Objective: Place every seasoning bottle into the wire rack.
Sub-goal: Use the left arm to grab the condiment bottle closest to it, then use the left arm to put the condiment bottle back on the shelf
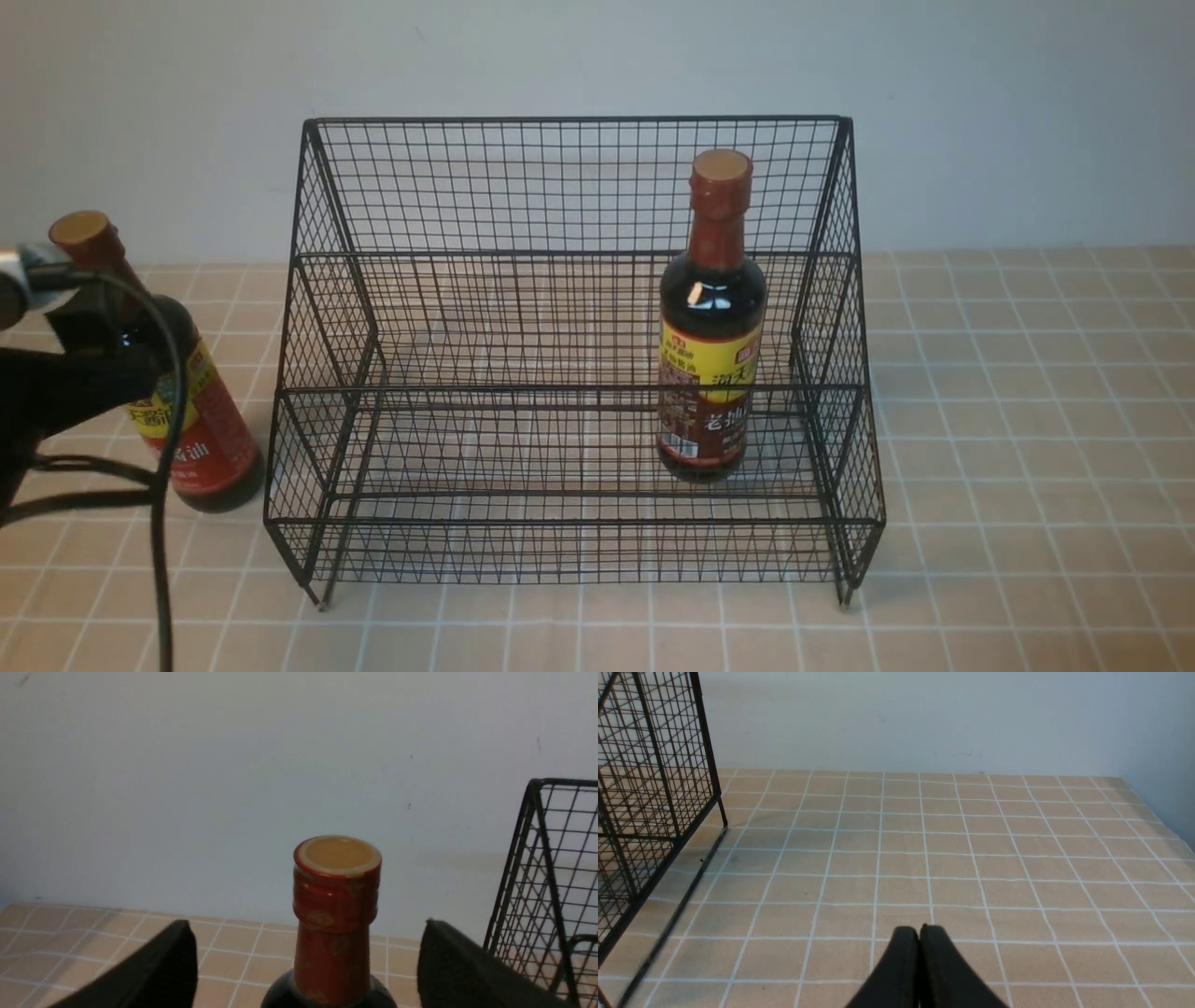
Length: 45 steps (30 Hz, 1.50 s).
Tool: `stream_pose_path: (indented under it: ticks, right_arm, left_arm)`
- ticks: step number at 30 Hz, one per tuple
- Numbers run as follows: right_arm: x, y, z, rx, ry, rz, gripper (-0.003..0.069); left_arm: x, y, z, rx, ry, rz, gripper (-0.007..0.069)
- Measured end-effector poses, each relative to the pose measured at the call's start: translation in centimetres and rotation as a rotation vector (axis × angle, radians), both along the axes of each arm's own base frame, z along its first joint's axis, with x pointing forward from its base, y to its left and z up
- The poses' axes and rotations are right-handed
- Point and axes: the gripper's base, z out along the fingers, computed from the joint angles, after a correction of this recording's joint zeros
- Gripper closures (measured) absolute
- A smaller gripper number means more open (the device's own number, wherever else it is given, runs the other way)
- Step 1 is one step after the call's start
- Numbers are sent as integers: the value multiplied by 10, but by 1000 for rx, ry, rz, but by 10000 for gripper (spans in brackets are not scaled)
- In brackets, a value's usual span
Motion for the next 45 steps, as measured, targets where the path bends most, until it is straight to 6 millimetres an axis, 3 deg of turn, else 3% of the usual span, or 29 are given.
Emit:
stream_pose_path:
  ticks: [11,23,26,28,29,33,41,45]
  right_arm:
    - [0,0,0,0,0,0,673]
    - [0,0,0,0,0,0,673]
    - [0,0,0,0,0,0,673]
    - [0,0,0,0,0,0,673]
    - [0,0,0,0,0,0,673]
    - [0,0,0,0,0,0,673]
    - [0,0,0,0,0,0,673]
    - [0,0,0,0,0,0,673]
  left_arm:
    - [45,1,-7,-14,25,36,40]
    - [58,4,-23,-15,36,82,55]
    - [58,4,-23,-14,34,83,119]
    - [59,3,-23,-5,32,73,262]
    - [59,2,-23,4,31,62,372]
    - [59,-2,-21,39,38,4,368]
    - [38,-8,9,17,103,-71,368]
    - [26,-12,44,52,73,-119,368]
